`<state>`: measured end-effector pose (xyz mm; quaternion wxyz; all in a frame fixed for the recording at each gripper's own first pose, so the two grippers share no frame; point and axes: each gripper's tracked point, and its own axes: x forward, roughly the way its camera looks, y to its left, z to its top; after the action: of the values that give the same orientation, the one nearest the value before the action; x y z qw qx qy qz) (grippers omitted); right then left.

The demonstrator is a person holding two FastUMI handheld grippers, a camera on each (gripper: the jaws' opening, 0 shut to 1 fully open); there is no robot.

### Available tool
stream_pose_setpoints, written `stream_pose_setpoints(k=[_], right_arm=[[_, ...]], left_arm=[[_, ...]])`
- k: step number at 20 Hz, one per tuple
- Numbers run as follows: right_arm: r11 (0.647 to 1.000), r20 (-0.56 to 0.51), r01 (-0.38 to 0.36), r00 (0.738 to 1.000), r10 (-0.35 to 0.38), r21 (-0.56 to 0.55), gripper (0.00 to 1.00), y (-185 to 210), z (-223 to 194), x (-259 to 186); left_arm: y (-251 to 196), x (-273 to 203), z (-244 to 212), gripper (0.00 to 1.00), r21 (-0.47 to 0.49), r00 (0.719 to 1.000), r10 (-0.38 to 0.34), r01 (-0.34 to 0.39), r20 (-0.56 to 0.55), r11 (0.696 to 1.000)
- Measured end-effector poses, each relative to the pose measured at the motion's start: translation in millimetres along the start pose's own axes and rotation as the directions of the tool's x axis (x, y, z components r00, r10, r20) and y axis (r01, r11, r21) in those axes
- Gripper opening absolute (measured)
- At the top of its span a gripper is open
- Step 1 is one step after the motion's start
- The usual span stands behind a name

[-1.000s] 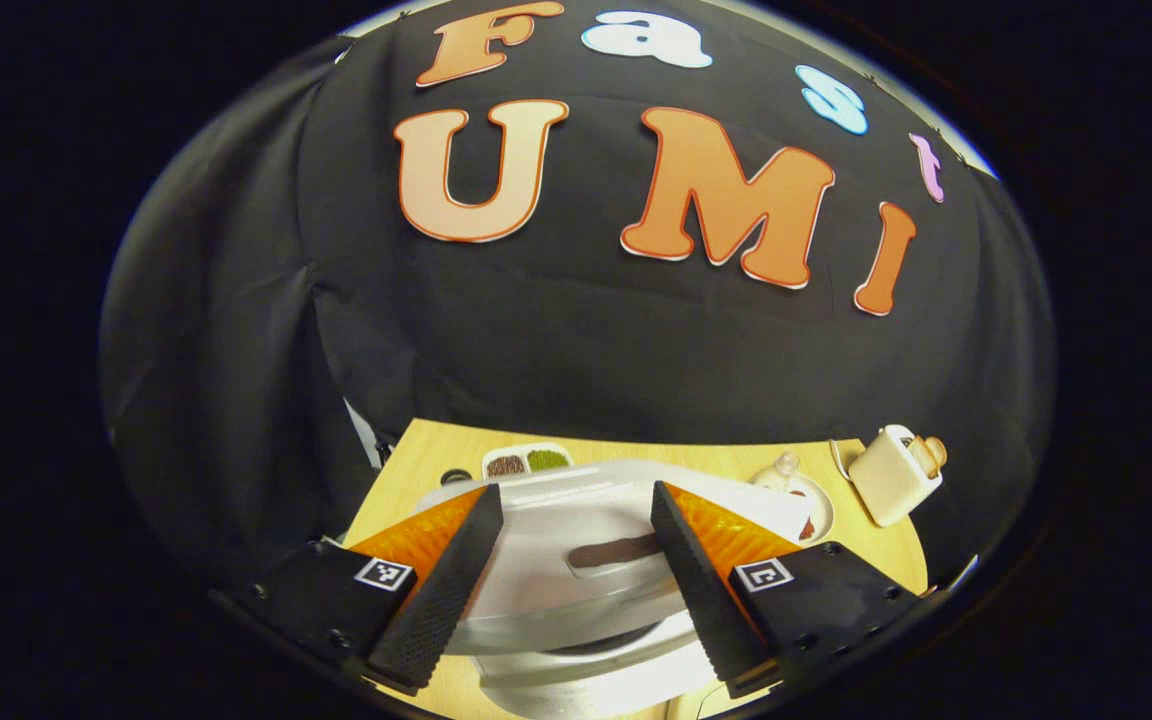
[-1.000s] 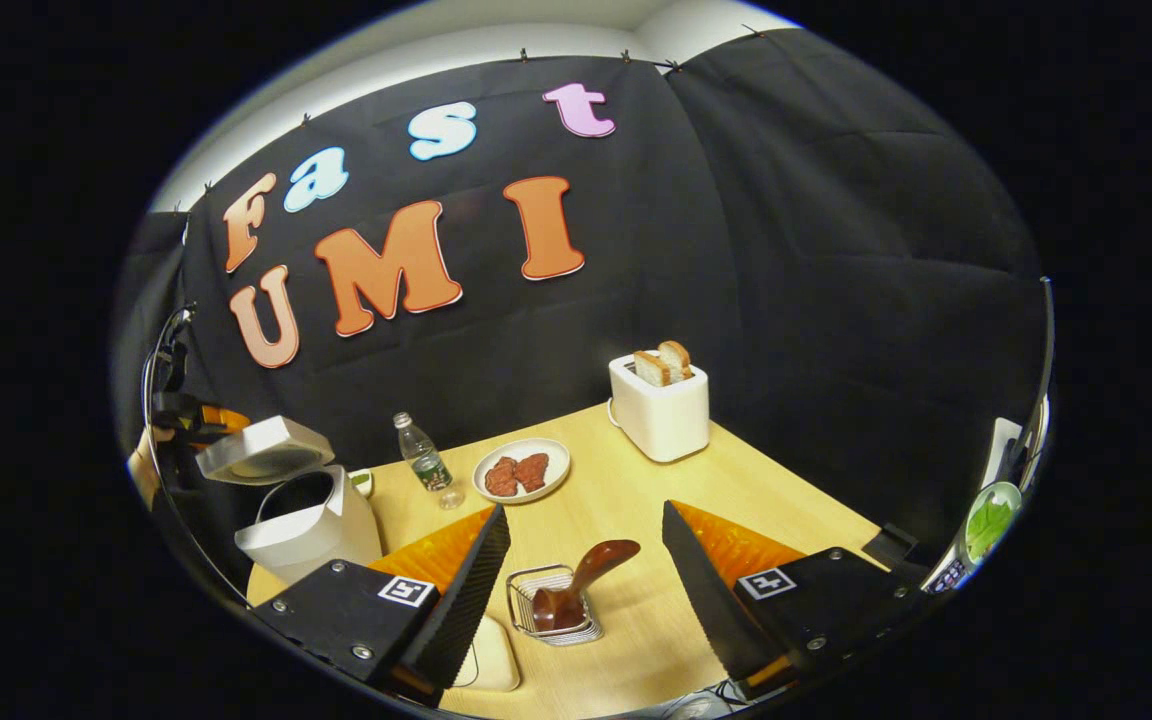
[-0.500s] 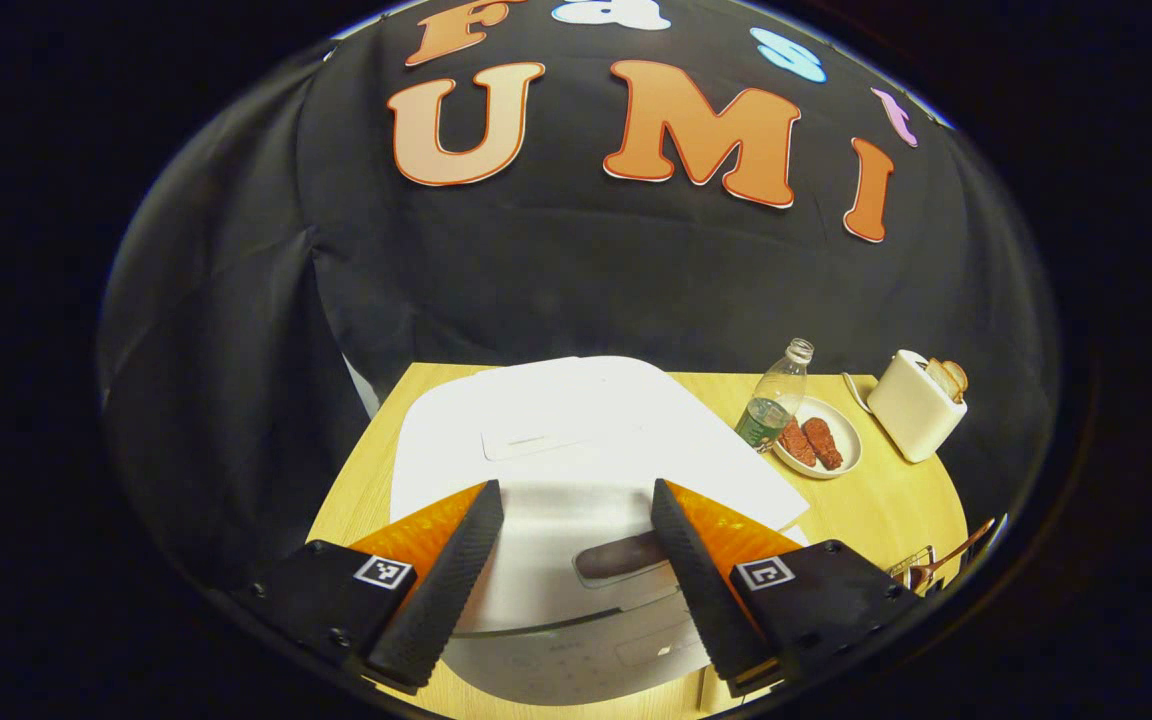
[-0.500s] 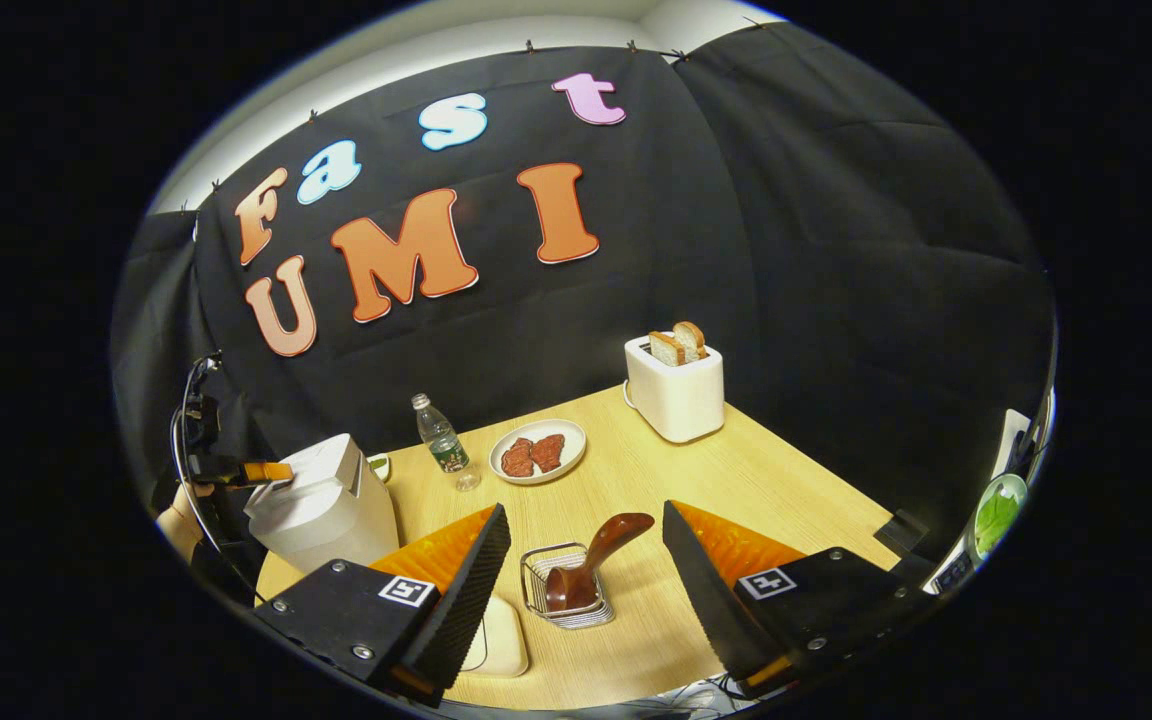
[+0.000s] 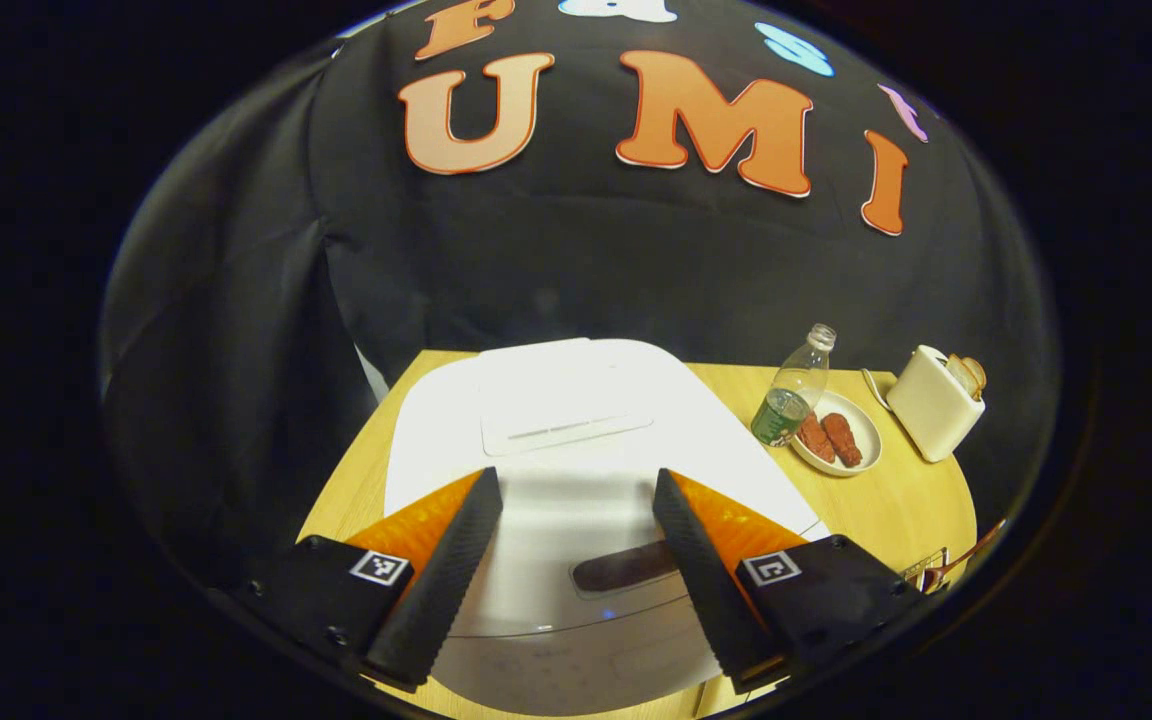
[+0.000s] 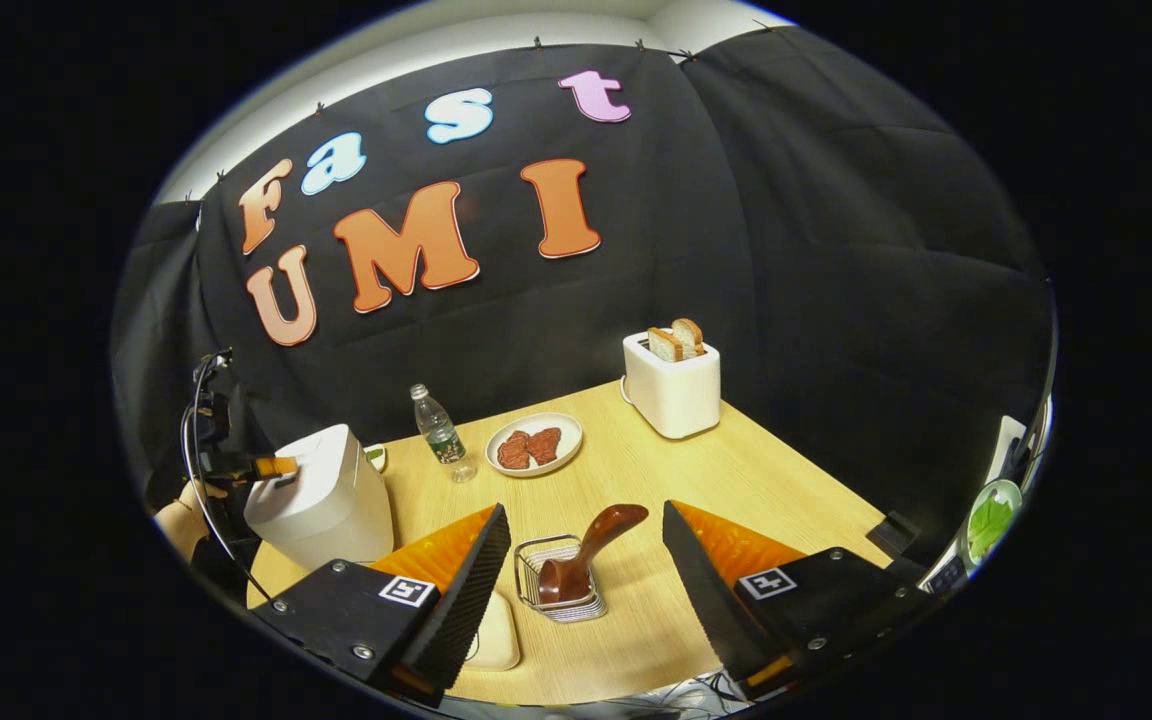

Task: Close the left gripper, press the button to open the rice cooker; take a wooden spoon from the chopstick holder with the right hand, scoop a spoonful of rice and pour it into the rice cooker, then put the wooden spoon back into the chopstick holder.

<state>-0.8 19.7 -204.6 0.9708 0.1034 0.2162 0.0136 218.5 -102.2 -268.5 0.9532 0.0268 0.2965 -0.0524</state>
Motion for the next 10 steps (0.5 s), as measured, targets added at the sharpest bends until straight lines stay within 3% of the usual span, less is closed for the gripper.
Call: stream_pose_setpoints(k=[3, 8, 10], right_arm=[[0.999, 0.027, -0.016, 1.0, 0.015, 0.029, 0.95, 5, 12, -1], [0.999, 0.087, -0.031, 0.996, 0.034, -0.033, 0.95, 17, 47, 5], [0.997, 0.128, -0.028, 0.991, 0.037, -0.075, 0.95, 21, 71, 6]], left_arm=[[1, -6, 1, 1.0, 0.014, 1.0, -0.014, 0.013, 0.006, 1.0], [16, -48, -4, 1.0, -0.054, 0.999, -0.038, 0.039, 0.027, 0.998], [27, -75, 11, 1.0, -0.033, 0.996, -0.032, 0.034, 0.079, 0.999]])
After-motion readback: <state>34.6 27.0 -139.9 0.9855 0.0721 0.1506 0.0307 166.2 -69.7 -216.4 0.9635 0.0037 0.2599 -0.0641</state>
